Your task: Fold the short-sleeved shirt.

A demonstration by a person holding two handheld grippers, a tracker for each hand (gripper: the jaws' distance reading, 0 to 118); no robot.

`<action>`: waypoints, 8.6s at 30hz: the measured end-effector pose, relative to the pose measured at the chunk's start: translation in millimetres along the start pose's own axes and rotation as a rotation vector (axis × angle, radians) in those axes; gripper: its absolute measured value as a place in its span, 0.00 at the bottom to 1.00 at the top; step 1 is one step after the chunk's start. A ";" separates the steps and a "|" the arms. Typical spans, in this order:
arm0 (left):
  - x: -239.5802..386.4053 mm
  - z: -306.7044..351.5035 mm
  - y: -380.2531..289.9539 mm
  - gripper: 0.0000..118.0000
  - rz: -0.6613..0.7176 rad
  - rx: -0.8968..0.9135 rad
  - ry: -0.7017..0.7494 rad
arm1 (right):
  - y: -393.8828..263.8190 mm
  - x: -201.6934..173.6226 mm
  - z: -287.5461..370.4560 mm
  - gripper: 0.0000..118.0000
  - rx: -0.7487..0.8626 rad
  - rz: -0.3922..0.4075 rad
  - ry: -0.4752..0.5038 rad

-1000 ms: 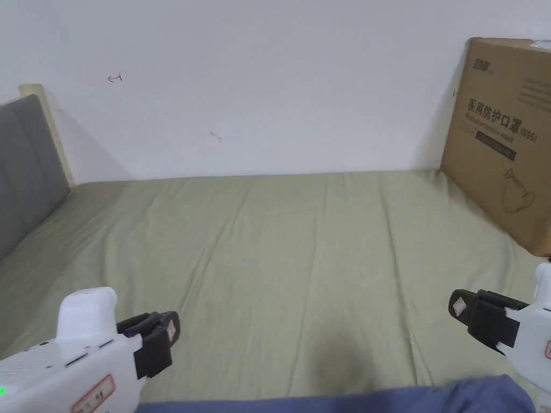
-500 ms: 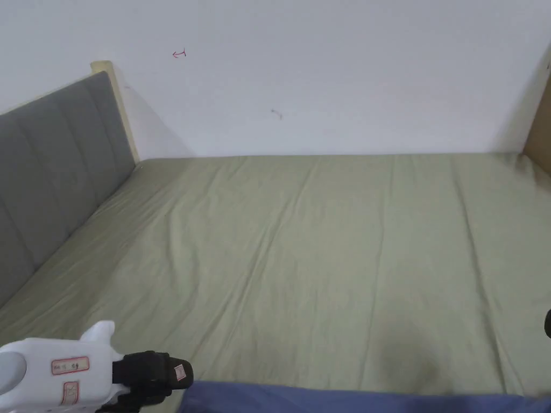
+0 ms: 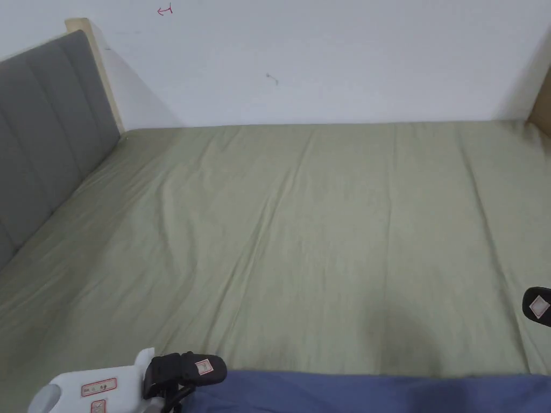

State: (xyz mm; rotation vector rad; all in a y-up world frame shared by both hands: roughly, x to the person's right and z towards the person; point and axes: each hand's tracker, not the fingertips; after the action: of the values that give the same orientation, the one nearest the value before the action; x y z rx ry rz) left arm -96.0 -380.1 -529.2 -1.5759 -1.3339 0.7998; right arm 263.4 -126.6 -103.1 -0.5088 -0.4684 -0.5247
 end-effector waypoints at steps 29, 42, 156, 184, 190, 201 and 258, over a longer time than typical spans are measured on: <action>205.8 -147.7 -102.6 0.05 -0.596 0.030 0.719 | -16.5 42.8 41.1 0.00 0.015 -0.100 0.051; 209.0 -177.5 -111.4 0.98 -0.542 0.071 0.639 | -26.3 75.4 54.7 0.00 0.019 -0.151 0.037; 126.2 -332.0 -134.4 0.01 -0.456 -0.280 0.484 | -28.6 83.7 48.2 0.00 -0.036 -0.178 0.075; 277.8 -116.9 -193.5 0.01 -1.133 0.999 0.764 | -14.9 26.7 69.4 0.00 0.581 0.114 -0.252; 277.5 -111.5 -187.7 0.01 -1.069 0.977 0.744 | -13.6 27.0 65.0 0.00 0.463 0.098 -0.111; 252.3 -105.0 -167.1 0.01 -0.959 0.714 0.681 | -99.2 67.6 -91.2 0.00 -0.479 -0.115 0.083; 127.5 131.5 13.5 0.78 -0.537 0.183 1.398 | -46.5 7.1 -42.4 0.00 -0.437 0.002 0.144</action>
State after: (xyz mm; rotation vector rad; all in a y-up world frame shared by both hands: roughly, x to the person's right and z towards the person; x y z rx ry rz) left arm -181.3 -226.9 -584.0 -1.0738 -0.5087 -0.4988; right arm 254.3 -187.8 -116.8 -0.8828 -0.2128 -0.6608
